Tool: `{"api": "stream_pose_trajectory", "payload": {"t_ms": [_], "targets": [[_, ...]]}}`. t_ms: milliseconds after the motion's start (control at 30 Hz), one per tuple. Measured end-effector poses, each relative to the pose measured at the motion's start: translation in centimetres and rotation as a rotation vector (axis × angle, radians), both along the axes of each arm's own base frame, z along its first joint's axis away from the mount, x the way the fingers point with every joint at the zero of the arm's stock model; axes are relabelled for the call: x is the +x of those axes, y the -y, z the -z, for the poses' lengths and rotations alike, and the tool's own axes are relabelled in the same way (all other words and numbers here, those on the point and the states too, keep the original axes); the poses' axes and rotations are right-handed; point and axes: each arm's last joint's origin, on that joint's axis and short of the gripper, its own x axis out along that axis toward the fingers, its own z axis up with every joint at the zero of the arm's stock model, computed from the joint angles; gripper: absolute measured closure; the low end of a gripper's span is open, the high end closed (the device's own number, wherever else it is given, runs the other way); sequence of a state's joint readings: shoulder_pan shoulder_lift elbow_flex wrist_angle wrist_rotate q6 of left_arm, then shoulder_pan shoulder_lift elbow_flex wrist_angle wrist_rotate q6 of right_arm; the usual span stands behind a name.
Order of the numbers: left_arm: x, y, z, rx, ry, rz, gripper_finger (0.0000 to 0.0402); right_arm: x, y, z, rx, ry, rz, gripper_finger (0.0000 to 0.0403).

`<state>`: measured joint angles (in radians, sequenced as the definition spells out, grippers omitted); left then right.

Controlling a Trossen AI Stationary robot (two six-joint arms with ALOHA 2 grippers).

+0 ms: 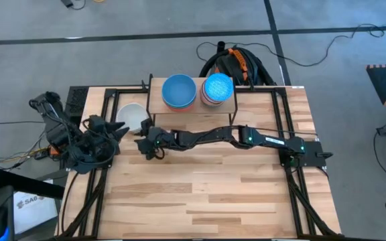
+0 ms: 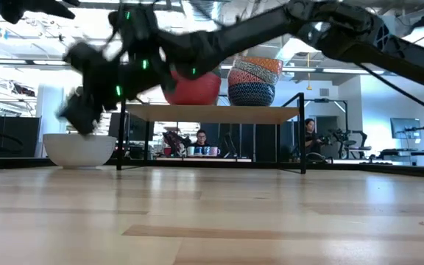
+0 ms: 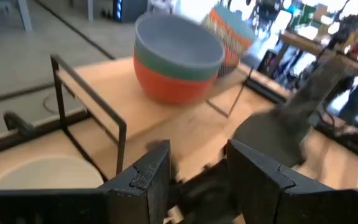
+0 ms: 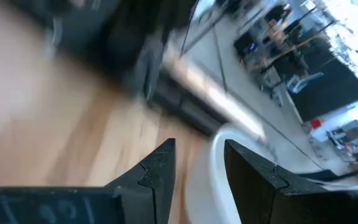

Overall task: Place and stack bowls onto a shelf
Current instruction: Stack the white bowl on top of the blue bowl on the shelf

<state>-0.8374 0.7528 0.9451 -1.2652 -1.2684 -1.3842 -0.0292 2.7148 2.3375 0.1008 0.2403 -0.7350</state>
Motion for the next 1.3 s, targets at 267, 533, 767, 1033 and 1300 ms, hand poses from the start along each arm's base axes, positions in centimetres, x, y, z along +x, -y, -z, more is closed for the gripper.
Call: {"api": "stream_pose_trajectory", "payload": {"t_ms": [267, 533, 767, 1033, 1300], "targets": [[0.1, -0.2, 0.2, -0.057, -0.044, 0.000, 0.0260, -0.1, 1.7, 0.6, 0.128, 0.013, 0.056, 0.0241], [0.2, -0.4, 0.7, -0.127, -0.096, -0.031, 0.0260, -0.4, 2.4, 1.3, 0.205, -0.050, 0.088, 0.0241], [0.2, -0.5, 1.1, -0.249, -0.155, -0.034, 0.0260, -0.3, 0.4, 0.1, 0.199, -0.036, 0.053, 0.0241], [-0.1, -0.6, 1.5, -0.302, -0.239, -0.045, 0.0260, -0.6, 0.1, 1.0, 0.271, -0.103, 0.099, 0.0241], [-0.2, -0.2, 2.0, -0.455, -0.343, -0.037, 0.0260, -2.3, -1.5, -3.6, 0.427, -0.132, 0.223, 0.0241]]}}
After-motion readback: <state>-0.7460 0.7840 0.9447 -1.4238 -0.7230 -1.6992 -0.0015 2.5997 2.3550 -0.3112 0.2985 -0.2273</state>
